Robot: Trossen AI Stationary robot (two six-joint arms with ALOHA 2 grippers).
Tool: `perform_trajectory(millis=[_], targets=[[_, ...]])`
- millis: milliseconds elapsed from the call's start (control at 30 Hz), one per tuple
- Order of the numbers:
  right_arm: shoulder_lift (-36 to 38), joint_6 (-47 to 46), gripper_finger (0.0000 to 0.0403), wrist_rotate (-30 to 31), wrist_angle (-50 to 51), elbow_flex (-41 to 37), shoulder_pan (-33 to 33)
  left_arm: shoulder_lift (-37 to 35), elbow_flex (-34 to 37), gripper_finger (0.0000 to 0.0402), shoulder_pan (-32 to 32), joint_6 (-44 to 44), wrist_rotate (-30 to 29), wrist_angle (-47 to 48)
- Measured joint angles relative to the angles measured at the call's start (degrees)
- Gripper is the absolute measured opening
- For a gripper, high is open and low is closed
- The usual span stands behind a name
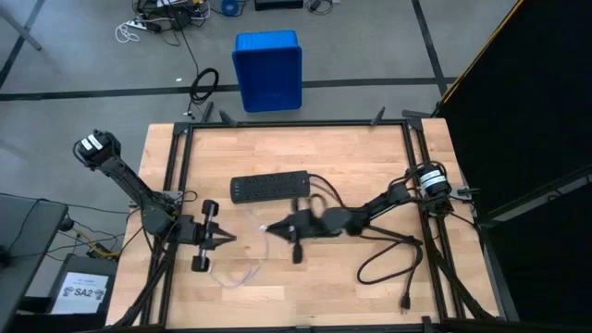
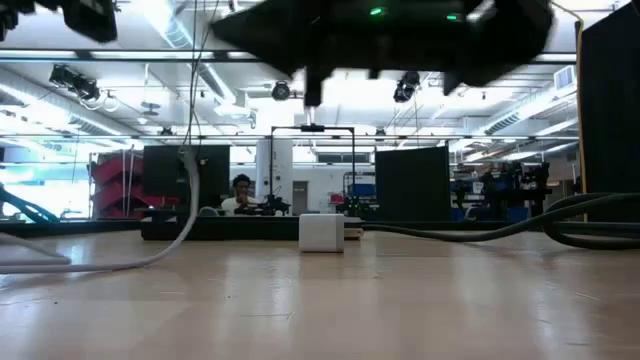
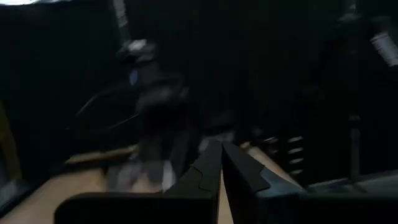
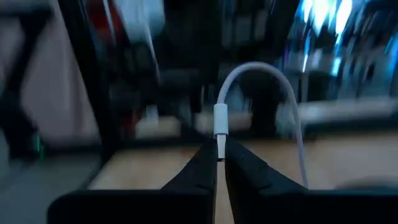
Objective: Insert USB
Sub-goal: Insert the charger cable into the charger adapter
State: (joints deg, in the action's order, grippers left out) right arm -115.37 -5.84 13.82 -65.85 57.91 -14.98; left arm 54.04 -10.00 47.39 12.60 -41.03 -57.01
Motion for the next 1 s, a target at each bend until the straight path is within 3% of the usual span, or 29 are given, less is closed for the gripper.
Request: perform_trajectory(millis=[100, 200, 500, 667, 1000], targets=[[0.33, 2.54, 0.0, 1.54, -14.83, -5.98, 0.27, 0.29, 0.0, 0.0, -1.52, -4.05, -0.75, 0.02], [0.33, 3.38, 0.0, 1.84, -18.54, -7.57, 0.34, 1.2, 0.0, 0.0004, -3.68, -8.32, -0.87, -0.06], [0.26, 4.65, 0.0, -0.43, -7.77, -1.85, 0.04, 11.37, -1.19, 0.0085, -12.12, -15.8, -0.31, -2.86], [0.22, 5.96, 0.0, -0.52, -2.44, 0.64, -0.29, 17.49, -2.5, 0.0128, -13.94, -14.3, 4.79, -10.92], [0.22, 6.07, 0.0, -0.51, -2.49, 0.74, -0.34, 25.08, -4.75, 0.0141, -14.85, -11.15, 5.94, -21.41]])
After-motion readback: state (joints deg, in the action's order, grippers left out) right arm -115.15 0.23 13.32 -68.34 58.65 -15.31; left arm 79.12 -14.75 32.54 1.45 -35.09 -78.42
